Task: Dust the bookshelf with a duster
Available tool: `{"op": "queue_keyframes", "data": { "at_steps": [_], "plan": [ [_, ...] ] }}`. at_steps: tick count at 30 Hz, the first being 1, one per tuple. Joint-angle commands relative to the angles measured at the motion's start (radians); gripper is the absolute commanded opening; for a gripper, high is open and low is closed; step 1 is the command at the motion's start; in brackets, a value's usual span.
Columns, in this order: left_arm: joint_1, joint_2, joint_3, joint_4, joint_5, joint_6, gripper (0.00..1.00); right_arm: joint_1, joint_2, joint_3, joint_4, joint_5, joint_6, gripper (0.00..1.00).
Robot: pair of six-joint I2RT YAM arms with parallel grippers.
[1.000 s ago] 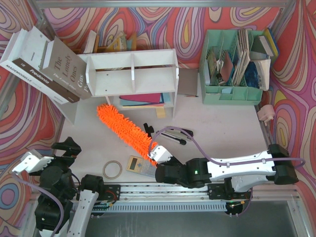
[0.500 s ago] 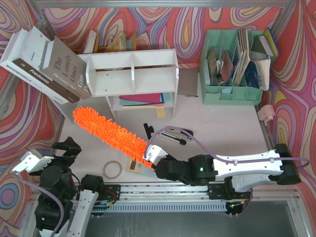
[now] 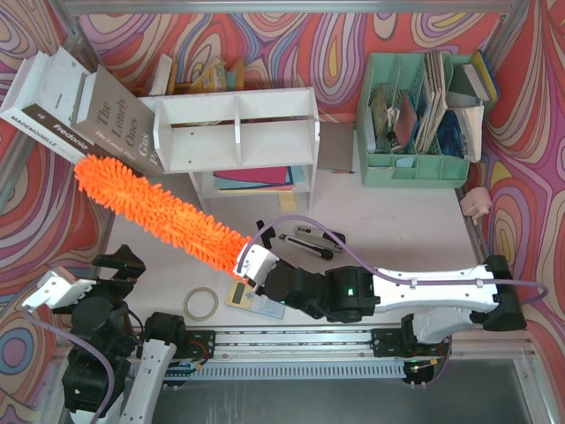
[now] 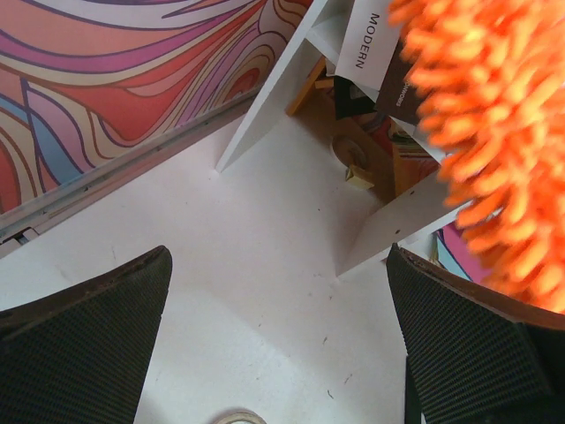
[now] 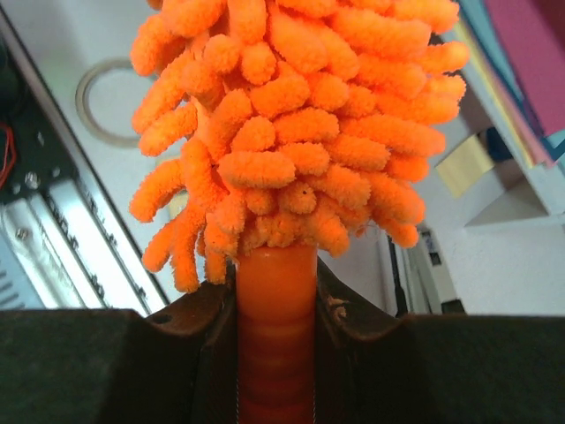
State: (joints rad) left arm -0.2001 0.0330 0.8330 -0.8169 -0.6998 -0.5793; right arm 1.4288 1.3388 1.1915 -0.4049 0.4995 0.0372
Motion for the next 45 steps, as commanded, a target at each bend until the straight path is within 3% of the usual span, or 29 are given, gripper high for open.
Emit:
{"op": "queue_keyframes", "data": {
  "at_steps": [1,6,19,26,33,45],
  "plan": [
    [0.007,0.005,-0.009,0.016,0.002,0.016,0.99,-0.039,0.031,0.065,0.143,0.055,-0.071,0.0],
    [0.007,-0.001,-0.009,0.015,0.002,0.016,0.99,-0.049,0.024,0.088,0.204,0.137,-0.082,0.0],
    [0.007,0.001,-0.012,0.02,0.005,0.019,0.99,-0.051,-0.223,-0.032,0.324,0.179,-0.051,0.0],
    [0.007,-0.001,-0.012,0.019,0.006,0.016,0.99,-0.077,-0.236,0.014,0.152,0.308,0.126,0.0],
    [0.007,0.008,-0.012,0.022,0.012,0.016,0.99,-0.133,-0.03,0.256,-0.044,0.198,0.26,0.0],
    [0.007,-0.008,-0.012,0.016,0.005,0.013,0.98,-0.194,0.547,0.946,-0.372,0.057,0.304,0.0]
  ]
}}
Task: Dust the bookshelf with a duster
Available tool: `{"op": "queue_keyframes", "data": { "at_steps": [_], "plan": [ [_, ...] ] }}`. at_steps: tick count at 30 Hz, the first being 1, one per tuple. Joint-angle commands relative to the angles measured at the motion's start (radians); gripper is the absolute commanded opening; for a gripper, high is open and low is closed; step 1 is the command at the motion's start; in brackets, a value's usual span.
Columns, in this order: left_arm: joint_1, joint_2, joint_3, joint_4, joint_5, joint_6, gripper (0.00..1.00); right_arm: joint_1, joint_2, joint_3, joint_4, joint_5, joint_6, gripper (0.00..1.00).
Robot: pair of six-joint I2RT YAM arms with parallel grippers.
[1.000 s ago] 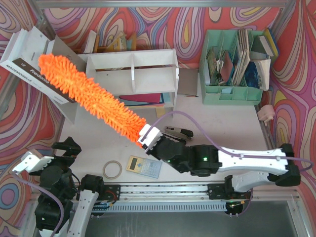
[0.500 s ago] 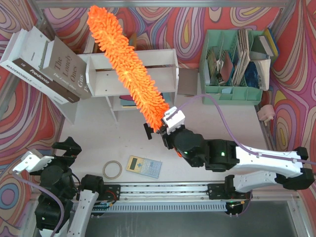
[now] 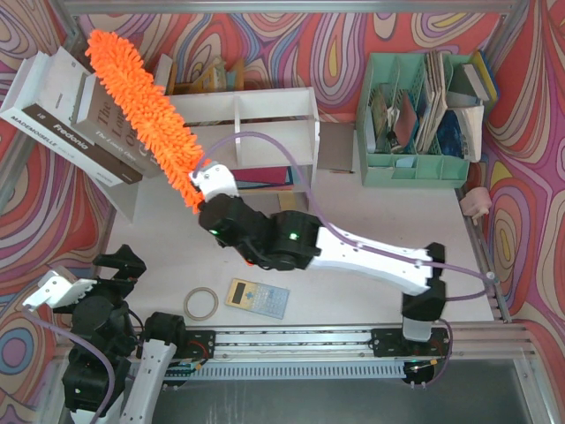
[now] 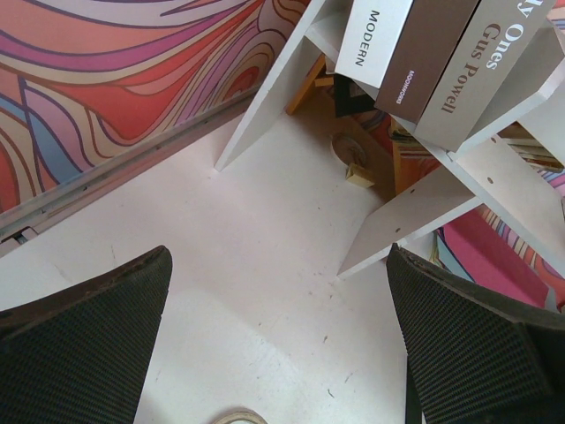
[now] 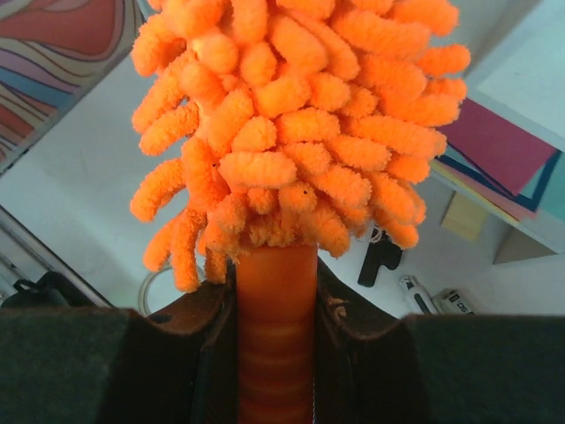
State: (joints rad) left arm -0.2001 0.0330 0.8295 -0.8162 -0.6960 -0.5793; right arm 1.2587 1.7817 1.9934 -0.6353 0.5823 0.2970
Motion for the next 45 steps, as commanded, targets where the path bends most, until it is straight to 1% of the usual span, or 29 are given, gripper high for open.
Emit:
{"op": "queue_keyframes", "data": {
  "at_steps": [1,6,11,16,24,27,29,32,34,35,37,40,45],
  "plan": [
    [0.007,-0.008,-0.009,0.017,0.001,0.013,0.98,-0.03,0.127,0.172,-0.164,-0.029,0.054,0.0],
    [0.007,-0.004,-0.01,0.021,0.006,0.016,0.99,-0.062,0.151,0.179,-0.188,-0.037,0.086,0.0],
    [0.007,-0.002,-0.01,0.025,0.009,0.019,0.99,-0.104,0.136,0.172,-0.254,-0.022,0.147,0.0],
    [0.007,0.0,-0.01,0.027,0.009,0.018,0.98,-0.133,0.054,0.101,-0.268,0.023,0.193,0.0],
    [0.008,0.003,-0.011,0.028,0.012,0.018,0.99,-0.161,-0.057,0.055,-0.366,0.081,0.284,0.0],
    [0.008,0.002,-0.012,0.028,0.012,0.018,0.99,-0.163,-0.093,0.03,-0.374,0.087,0.308,0.0],
    [0.008,0.002,-0.012,0.029,0.013,0.018,0.99,-0.162,-0.105,0.017,-0.335,0.06,0.28,0.0],
    [0.008,0.004,-0.011,0.029,0.014,0.019,0.98,-0.161,-0.104,0.014,-0.236,-0.044,0.202,0.0],
    [0.008,0.002,-0.011,0.026,0.013,0.02,0.98,-0.148,-0.09,0.027,-0.18,-0.101,0.161,0.0],
    [0.008,0.003,-0.01,0.026,0.012,0.019,0.99,-0.133,-0.076,0.042,-0.165,-0.106,0.147,0.0],
    [0.008,0.001,-0.01,0.026,0.01,0.018,0.99,-0.109,-0.04,0.089,-0.171,-0.099,0.126,0.0],
    [0.008,-0.001,-0.01,0.026,0.009,0.018,0.98,-0.104,0.035,0.155,-0.201,-0.134,0.135,0.0],
    [0.008,0.0,-0.01,0.026,0.009,0.018,0.99,-0.105,0.088,0.172,-0.201,-0.176,0.16,0.0]
  ]
}}
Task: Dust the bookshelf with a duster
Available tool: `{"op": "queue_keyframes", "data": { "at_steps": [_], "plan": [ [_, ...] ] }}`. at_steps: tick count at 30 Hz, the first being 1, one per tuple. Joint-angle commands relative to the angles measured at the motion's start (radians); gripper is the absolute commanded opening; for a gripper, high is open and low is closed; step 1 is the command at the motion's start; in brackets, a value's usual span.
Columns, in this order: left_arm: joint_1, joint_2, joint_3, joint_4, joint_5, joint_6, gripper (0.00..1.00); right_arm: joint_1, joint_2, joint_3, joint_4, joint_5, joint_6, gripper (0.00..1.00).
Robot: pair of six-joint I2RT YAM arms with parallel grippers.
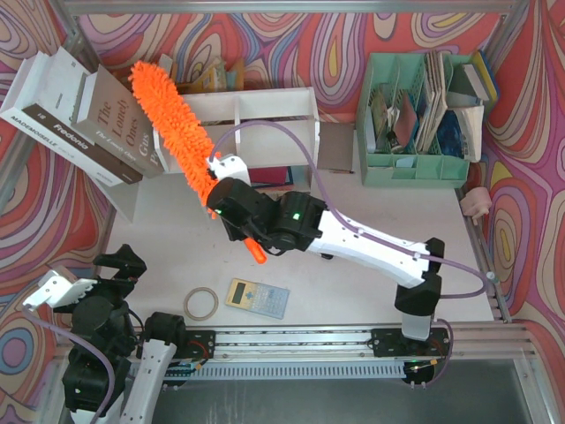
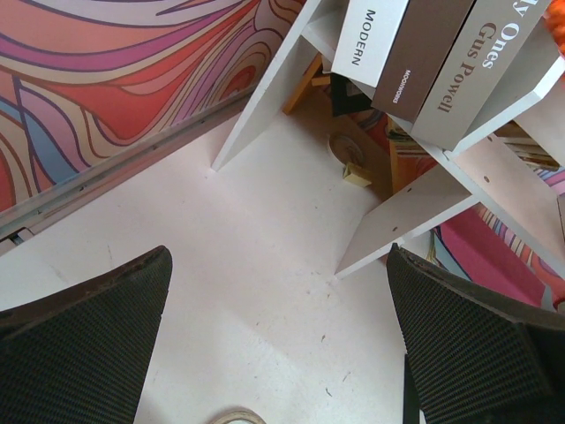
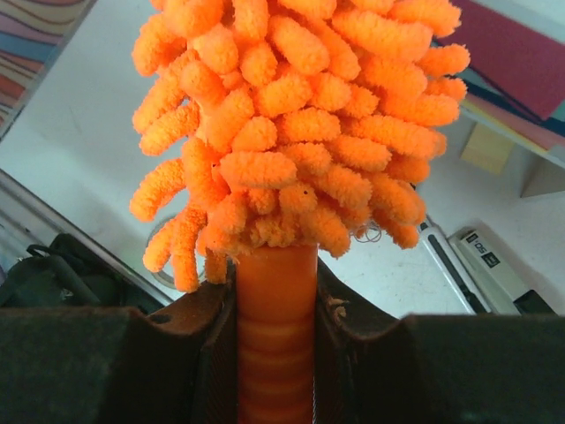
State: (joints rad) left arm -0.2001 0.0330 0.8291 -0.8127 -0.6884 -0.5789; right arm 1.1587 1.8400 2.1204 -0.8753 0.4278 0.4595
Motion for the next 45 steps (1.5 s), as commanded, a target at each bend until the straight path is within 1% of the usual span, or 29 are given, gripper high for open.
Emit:
{"op": "queue_keyframes", "data": {
  "at_steps": [1,4,8,15,16,22,26,31,37,45],
  "plan": [
    [0.008,0.0,-0.01,0.023,0.001,0.018,0.99,-0.004,0.038,0.047,0.033,-0.021,0.003,0.0],
    [0.008,-0.001,-0.01,0.023,0.003,0.018,0.99,-0.004,0.053,0.044,0.003,0.004,0.025,0.0],
    [0.008,-0.002,-0.01,0.022,0.004,0.018,0.99,-0.01,0.043,0.018,-0.052,0.075,0.075,0.0],
    [0.008,-0.006,-0.01,0.021,0.003,0.017,0.99,-0.048,-0.063,-0.108,-0.073,0.141,0.139,0.0],
    [0.008,-0.005,-0.01,0.021,0.003,0.017,0.99,-0.049,-0.097,-0.117,-0.078,0.156,0.146,0.0],
    [0.008,-0.003,-0.01,0.023,0.007,0.018,0.98,-0.053,-0.183,-0.133,-0.11,0.234,0.17,0.0],
    [0.008,-0.006,-0.01,0.021,0.004,0.017,0.99,-0.054,-0.221,-0.1,-0.144,0.31,0.153,0.0],
    [0.008,-0.008,-0.01,0.022,0.004,0.016,0.99,-0.053,-0.277,-0.136,-0.066,0.267,0.087,0.0],
    [0.008,-0.01,-0.01,0.02,0.004,0.016,0.99,-0.062,-0.245,-0.159,-0.073,0.206,0.096,0.0],
    [0.008,-0.008,-0.01,0.02,0.003,0.016,0.99,-0.1,-0.239,-0.242,-0.049,0.142,0.112,0.0]
  ]
}}
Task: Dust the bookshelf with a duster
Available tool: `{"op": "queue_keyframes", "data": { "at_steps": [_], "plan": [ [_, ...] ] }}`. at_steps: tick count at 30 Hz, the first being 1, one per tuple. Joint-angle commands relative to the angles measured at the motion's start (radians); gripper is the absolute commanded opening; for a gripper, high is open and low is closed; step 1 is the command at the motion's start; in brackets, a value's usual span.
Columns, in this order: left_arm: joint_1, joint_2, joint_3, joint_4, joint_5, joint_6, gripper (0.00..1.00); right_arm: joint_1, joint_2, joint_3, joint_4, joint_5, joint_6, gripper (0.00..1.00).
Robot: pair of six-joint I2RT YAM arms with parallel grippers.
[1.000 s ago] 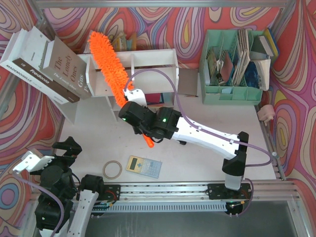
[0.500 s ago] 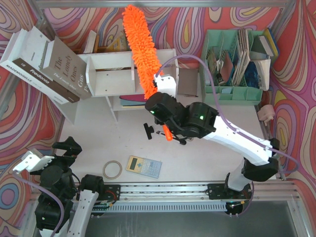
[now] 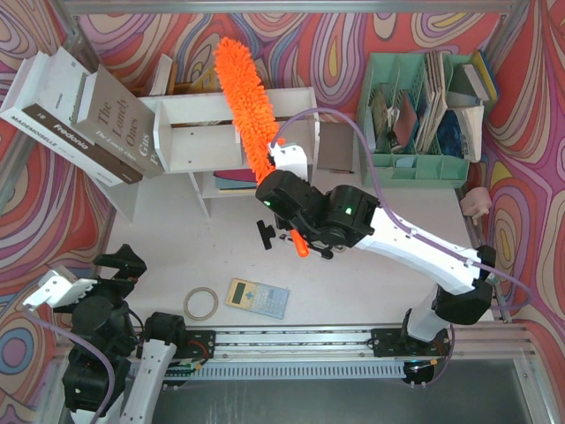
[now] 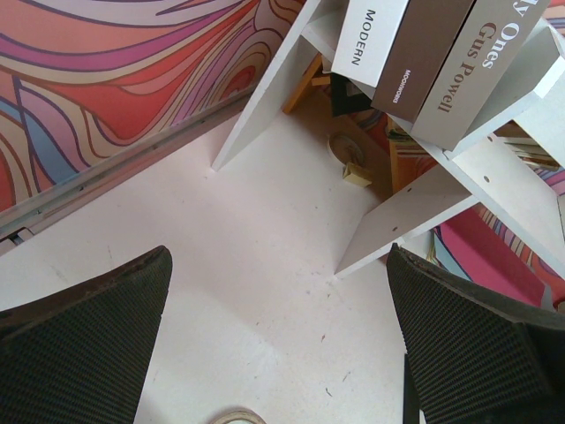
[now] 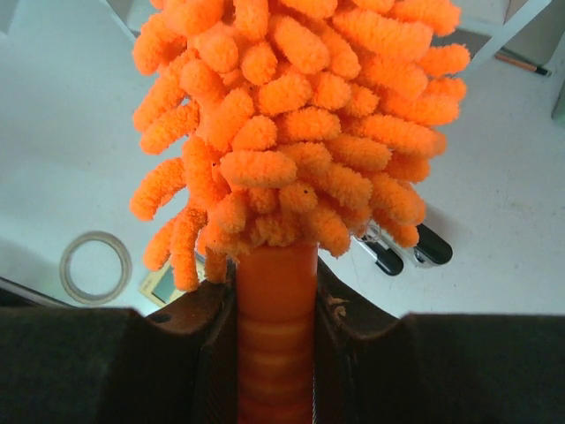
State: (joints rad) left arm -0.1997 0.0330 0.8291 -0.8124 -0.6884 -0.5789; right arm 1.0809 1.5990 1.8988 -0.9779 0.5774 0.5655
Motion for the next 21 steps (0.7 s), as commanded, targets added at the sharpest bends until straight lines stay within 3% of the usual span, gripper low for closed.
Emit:
{"op": "queue_keyframes", "data": {
  "at_steps": [1,14,21],
  "plan": [
    [0.007,-0.008,-0.01,0.019,0.003,0.016,0.99,-0.033,0.002,-0.032,0.051,-0.011,0.011,0.0],
    [0.008,0.0,-0.012,0.023,0.006,0.016,0.98,-0.138,-0.142,-0.129,-0.057,0.071,0.085,0.0],
    [0.008,-0.001,-0.012,0.023,0.006,0.016,0.99,-0.142,-0.197,-0.101,-0.017,0.05,0.014,0.0]
  ]
}}
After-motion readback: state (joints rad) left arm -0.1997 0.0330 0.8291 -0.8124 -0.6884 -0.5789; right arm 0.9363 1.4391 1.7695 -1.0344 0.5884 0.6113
